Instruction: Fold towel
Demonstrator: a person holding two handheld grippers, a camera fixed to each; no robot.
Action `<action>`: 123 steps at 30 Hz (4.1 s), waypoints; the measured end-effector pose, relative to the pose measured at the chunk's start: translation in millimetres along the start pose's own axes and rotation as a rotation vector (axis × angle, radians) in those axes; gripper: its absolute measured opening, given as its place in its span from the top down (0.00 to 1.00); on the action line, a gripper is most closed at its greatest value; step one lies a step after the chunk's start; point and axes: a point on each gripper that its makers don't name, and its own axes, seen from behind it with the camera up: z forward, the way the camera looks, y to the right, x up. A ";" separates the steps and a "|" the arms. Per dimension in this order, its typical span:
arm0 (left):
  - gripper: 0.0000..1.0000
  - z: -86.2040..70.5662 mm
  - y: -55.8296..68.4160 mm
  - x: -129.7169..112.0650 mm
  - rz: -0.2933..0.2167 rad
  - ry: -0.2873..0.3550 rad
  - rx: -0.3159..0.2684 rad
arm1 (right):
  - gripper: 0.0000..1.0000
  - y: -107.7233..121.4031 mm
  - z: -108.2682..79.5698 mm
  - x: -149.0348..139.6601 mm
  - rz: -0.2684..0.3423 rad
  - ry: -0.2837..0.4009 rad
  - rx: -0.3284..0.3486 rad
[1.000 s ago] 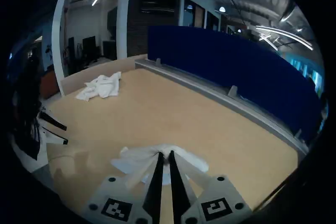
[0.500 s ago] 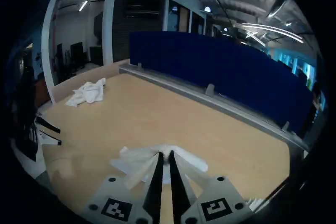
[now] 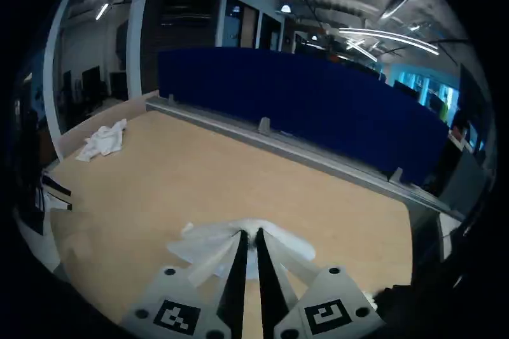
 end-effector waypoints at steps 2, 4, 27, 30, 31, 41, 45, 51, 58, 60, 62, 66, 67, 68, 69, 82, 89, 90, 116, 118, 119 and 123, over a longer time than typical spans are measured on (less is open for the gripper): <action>0.04 0.3 1.5 -0.2 0.001 -0.003 0.000 | 0.90 17.2 -4.9 -2.3 0.004 -0.004 -0.020; 0.04 0.9 2.9 -0.1 0.003 -0.005 0.002 | 0.90 34.6 -9.8 -5.6 0.005 -0.010 -0.039; 0.04 6.2 19.9 -1.7 0.023 -0.023 0.007 | 0.90 160.7 -31.2 -40.5 0.014 -0.104 -0.142; 0.04 6.2 23.4 -0.9 0.027 -0.023 0.006 | 0.90 163.7 -32.2 -47.0 0.020 -0.112 -0.144; 0.04 6.2 24.2 -0.6 0.028 -0.024 0.006 | 0.90 164.1 -33.4 -49.6 0.022 -0.115 -0.145; 0.04 6.7 29.7 0.9 0.040 -0.026 0.003 | 0.90 172.7 -56.5 -94.1 0.031 -0.178 -0.162; 0.04 7.2 31.6 -0.3 0.047 -0.029 0.002 | 0.90 177.8 -68.5 -124.3 0.041 -0.221 -0.174; 0.04 8.9 34.7 -1.3 0.055 -0.034 0.000 | 0.90 184.7 -86.1 -172.9 0.076 -0.286 -0.200; 0.04 10.7 38.0 -2.6 0.064 -0.037 0.000 | 0.91 184.2 -100.6 -220.6 0.123 -0.346 -0.233; 0.04 10.2 38.6 -2.4 0.067 -0.037 0.000 | 0.90 183.8 -103.2 -232.7 0.139 -0.360 -0.243; 0.04 9.5 38.5 -2.3 0.068 -0.037 0.001 | 0.91 182.8 -104.4 -242.5 0.157 -0.370 -0.252; 0.04 8.7 37.0 -3.3 0.069 -0.038 0.004 | 0.91 180.3 -104.5 -259.8 0.195 -0.388 -0.269; 0.04 8.5 36.5 -3.7 0.070 -0.038 0.005 | 0.91 180.2 -104.1 -264.3 0.203 -0.395 -0.274; 0.04 8.4 36.1 -4.1 0.070 -0.039 0.006 | 0.91 180.1 -103.8 -268.8 0.210 -0.402 -0.280; 0.04 8.1 35.6 -4.5 0.071 -0.039 0.007 | 0.91 179.9 -103.2 -273.9 0.219 -0.410 -0.286; 0.04 3.0 33.8 -2.4 0.075 -0.036 0.013 | 0.91 179.1 -92.2 -307.0 0.289 -0.465 -0.343; 0.04 2.0 33.3 -0.8 0.076 -0.034 0.011 | 0.88 179.2 -94.2 -304.4 0.291 -0.447 -0.361; 0.04 1.9 33.2 -0.7 0.075 -0.033 0.011 | 0.87 179.2 -95.2 -303.9 0.290 -0.444 -0.365; 0.04 -1.4 37.8 1.2 0.079 -0.028 -0.006 | 0.06 178.8 -108.8 -279.6 0.254 -0.350 -0.402; 0.04 -2.4 37.2 0.4 0.078 -0.028 -0.005 | 0.06 176.2 -104.8 -275.4 0.252 -0.343 -0.392; 0.04 -2.9 37.0 0.1 0.077 -0.028 -0.004 | 0.05 174.8 -102.7 -273.6 0.251 -0.340 -0.388; 0.04 -5.1 35.2 -0.5 0.076 -0.027 0.002 | 0.05 166.5 -90.6 -266.2 0.256 -0.325 -0.364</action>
